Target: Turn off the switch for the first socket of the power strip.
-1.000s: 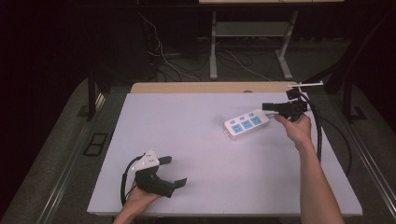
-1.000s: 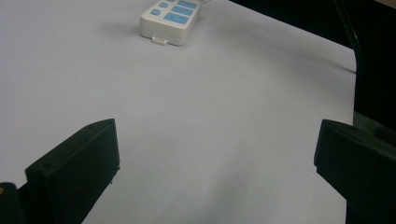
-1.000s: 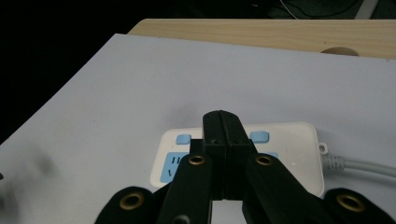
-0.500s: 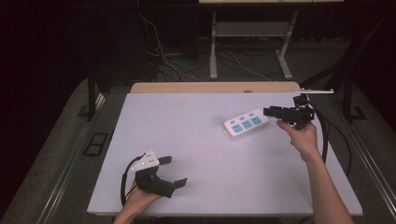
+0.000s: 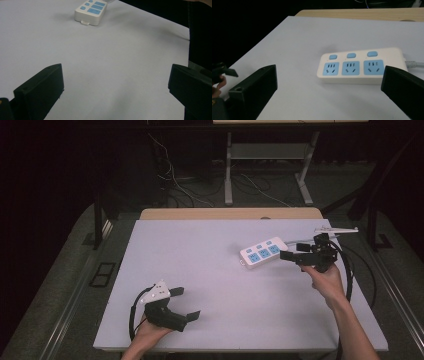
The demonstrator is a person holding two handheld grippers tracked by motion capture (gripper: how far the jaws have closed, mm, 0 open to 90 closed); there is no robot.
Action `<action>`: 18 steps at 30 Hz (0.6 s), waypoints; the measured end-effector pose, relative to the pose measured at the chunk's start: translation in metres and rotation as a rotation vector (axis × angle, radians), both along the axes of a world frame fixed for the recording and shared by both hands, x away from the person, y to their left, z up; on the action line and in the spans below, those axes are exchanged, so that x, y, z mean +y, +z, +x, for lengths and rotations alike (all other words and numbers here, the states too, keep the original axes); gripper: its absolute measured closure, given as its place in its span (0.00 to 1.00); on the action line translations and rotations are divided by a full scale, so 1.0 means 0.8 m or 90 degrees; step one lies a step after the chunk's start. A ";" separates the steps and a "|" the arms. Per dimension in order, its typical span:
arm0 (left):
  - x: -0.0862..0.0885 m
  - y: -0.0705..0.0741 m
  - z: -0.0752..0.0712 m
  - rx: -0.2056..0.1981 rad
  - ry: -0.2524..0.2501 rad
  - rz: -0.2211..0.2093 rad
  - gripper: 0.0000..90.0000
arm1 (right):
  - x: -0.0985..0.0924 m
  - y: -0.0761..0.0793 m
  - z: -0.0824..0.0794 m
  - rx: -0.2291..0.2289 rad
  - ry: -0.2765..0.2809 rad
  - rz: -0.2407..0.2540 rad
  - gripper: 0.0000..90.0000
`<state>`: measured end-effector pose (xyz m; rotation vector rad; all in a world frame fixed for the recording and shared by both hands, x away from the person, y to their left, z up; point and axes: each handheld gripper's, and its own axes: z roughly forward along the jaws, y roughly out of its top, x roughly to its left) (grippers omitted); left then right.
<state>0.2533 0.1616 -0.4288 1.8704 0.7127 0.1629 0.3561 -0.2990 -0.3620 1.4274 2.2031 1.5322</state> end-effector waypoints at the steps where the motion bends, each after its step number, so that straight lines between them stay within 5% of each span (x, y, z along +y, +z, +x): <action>1: 0.000 0.000 0.000 0.000 0.000 0.000 0.00 | 0.001 -0.002 -0.004 -0.001 0.005 0.000 0.00; 18: 0.000 0.000 0.000 0.001 -0.003 0.003 0.00 | 0.005 -0.029 -0.056 0.000 0.060 -0.010 0.00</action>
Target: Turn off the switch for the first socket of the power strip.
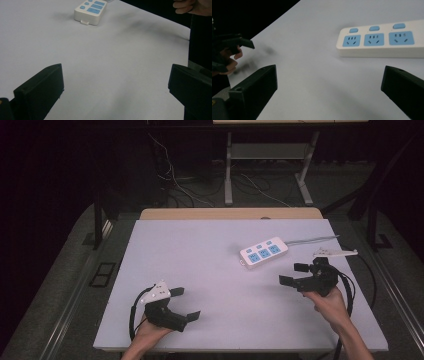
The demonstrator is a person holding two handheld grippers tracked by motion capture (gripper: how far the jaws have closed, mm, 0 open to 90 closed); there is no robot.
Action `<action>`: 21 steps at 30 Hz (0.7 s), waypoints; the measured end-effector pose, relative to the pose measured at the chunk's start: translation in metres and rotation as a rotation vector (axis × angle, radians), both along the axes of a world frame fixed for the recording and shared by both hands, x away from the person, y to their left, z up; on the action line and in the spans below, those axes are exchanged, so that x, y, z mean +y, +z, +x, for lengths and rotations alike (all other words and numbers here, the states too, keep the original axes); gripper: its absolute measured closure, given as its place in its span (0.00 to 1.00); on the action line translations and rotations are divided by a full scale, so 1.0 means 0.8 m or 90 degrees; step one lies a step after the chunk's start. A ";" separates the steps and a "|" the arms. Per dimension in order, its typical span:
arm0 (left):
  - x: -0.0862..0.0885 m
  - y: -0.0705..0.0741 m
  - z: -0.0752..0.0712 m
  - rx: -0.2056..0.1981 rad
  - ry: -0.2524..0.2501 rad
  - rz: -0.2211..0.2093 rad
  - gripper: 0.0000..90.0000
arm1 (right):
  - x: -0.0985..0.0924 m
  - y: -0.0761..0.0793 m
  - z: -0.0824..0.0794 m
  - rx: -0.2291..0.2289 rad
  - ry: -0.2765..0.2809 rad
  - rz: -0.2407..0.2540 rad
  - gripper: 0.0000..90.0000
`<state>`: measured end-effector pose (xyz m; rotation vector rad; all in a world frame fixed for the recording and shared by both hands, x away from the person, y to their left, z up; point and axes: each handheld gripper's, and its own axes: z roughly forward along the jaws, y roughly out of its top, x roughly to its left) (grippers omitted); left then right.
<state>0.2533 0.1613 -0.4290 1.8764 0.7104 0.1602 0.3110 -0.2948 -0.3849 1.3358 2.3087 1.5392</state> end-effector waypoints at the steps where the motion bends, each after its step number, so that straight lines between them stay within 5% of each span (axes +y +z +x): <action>1: 0.000 0.000 0.000 0.000 0.000 0.000 0.00 | 0.000 -0.003 -0.004 -0.002 0.004 0.000 0.00; 21: 0.003 -0.002 0.003 0.013 0.009 0.006 0.00 | -0.003 -0.054 -0.064 0.001 0.020 -0.044 0.00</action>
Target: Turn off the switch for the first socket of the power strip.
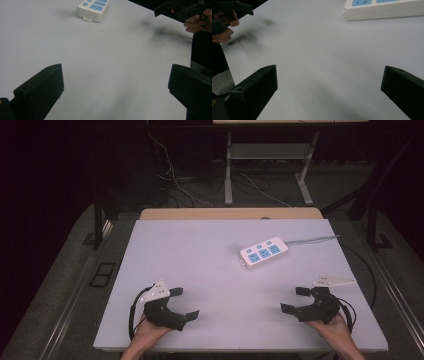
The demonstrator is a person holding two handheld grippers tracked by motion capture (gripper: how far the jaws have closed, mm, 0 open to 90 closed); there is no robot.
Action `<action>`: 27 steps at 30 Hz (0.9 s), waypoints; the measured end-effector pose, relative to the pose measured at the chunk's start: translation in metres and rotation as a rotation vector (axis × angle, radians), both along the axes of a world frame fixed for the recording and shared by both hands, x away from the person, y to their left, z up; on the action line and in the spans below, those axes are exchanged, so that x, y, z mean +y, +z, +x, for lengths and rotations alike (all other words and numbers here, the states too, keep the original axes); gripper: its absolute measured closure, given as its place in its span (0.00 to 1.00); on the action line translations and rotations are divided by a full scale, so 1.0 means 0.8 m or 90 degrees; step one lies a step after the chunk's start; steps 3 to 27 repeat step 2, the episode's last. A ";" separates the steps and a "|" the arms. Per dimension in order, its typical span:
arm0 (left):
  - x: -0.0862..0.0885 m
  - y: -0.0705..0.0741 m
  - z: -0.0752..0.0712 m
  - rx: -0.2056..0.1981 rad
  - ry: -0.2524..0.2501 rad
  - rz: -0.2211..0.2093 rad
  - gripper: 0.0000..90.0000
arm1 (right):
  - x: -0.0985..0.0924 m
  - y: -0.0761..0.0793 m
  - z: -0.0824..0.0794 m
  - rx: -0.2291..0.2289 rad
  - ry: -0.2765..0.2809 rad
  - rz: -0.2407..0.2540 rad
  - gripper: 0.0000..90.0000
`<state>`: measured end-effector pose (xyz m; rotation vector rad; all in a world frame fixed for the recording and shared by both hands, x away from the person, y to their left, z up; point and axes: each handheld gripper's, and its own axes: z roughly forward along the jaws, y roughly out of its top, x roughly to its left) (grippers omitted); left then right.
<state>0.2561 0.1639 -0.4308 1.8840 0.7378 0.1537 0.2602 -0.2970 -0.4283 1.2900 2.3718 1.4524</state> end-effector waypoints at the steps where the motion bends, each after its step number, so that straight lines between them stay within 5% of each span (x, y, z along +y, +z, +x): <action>1: 0.000 0.000 0.000 0.002 0.000 0.001 0.00 | 0.000 -0.002 -0.001 0.003 -0.001 -0.002 0.00; 27: 0.000 0.000 0.001 0.002 0.000 0.002 0.00 | 0.000 -0.003 -0.002 0.003 0.001 -0.006 0.00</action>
